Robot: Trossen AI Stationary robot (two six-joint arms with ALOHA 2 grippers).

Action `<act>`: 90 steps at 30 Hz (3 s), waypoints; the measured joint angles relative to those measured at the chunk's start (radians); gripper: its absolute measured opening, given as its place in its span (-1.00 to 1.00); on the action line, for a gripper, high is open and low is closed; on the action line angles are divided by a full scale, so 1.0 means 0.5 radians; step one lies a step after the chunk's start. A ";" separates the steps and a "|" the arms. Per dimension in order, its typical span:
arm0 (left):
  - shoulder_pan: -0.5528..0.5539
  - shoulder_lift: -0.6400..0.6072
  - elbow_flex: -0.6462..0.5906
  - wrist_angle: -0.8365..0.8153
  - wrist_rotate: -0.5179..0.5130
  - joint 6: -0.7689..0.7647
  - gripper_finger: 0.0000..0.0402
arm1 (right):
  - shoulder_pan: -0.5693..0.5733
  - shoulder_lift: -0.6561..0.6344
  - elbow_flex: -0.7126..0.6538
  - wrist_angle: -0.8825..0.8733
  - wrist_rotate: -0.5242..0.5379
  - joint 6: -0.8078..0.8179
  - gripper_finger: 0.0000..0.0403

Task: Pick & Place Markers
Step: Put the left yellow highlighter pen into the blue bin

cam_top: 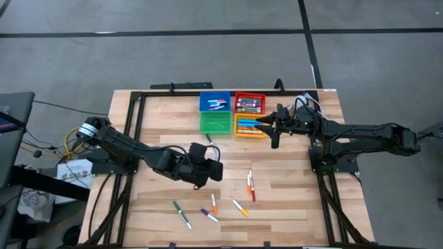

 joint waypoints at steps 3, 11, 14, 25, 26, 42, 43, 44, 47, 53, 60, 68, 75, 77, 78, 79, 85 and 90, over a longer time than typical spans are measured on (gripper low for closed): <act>0.007 0.001 -0.001 0.003 -0.001 0.003 -0.75 | 0.000 0.000 0.000 0.000 0.000 0.000 -0.34; 0.058 0.001 -0.001 0.012 0.018 0.004 -0.77 | 0.000 0.000 0.000 0.000 0.000 0.000 -0.33; 0.121 0.001 -0.001 0.012 0.026 0.005 -0.75 | 0.000 0.000 0.000 0.001 0.000 0.000 -0.34; 0.571 0.006 -0.001 0.014 0.310 0.535 -0.75 | 0.000 0.000 0.000 0.001 0.001 0.000 -0.34; 0.627 0.006 -0.001 0.014 0.338 0.615 -0.75 | 0.000 0.000 0.000 0.001 0.001 0.000 -0.34; 1.493 0.007 -0.001 0.349 0.867 1.911 -0.77 | 0.000 -0.001 0.000 0.001 0.000 0.000 -0.33; 1.532 0.007 -0.001 0.361 0.893 1.964 -0.76 | 0.000 0.000 0.000 0.001 0.001 0.000 -0.34; 1.569 0.007 -0.001 0.368 0.918 2.013 -0.76 | 0.000 -0.001 -0.001 0.001 0.001 0.000 -0.34; 1.659 0.008 -0.001 0.375 0.944 2.151 -0.75 | 0.000 0.000 0.000 0.001 0.001 0.000 -0.34; 1.783 0.061 0.001 0.513 1.026 2.393 -0.76 | 0.000 0.000 0.000 0.001 0.000 0.000 -0.34; 1.839 0.287 0.001 0.651 1.116 2.640 -0.74 | 0.002 -0.001 0.000 0.001 0.000 0.001 -0.33; 1.917 0.453 0.001 0.663 1.161 2.930 -0.73 | 0.002 0.000 0.000 0.001 -0.004 0.134 -0.34; 2.007 0.510 0.002 0.679 1.386 2.990 -0.73 | 0.002 0.000 0.000 0.000 -0.008 0.172 -0.34; 2.026 0.514 0.002 0.671 1.386 2.990 -0.73 | 0.001 0.000 0.000 0.000 -0.008 0.172 -0.34; 2.034 0.514 0.002 0.663 1.386 2.990 -0.73 | 0.000 -0.001 0.000 0.000 -0.008 0.172 -0.34; 2.038 0.517 0.002 0.665 1.386 2.990 -0.73 | 0.000 -0.001 0.000 0.000 -0.008 0.172 -0.33; 2.088 0.542 0.002 0.636 1.508 2.990 -0.72 | 0.000 -0.001 0.000 0.001 -0.008 0.175 -0.34; 2.129 0.555 0.001 0.626 1.528 2.999 -0.72 | 0.000 0.000 0.000 0.000 -0.008 0.175 -0.33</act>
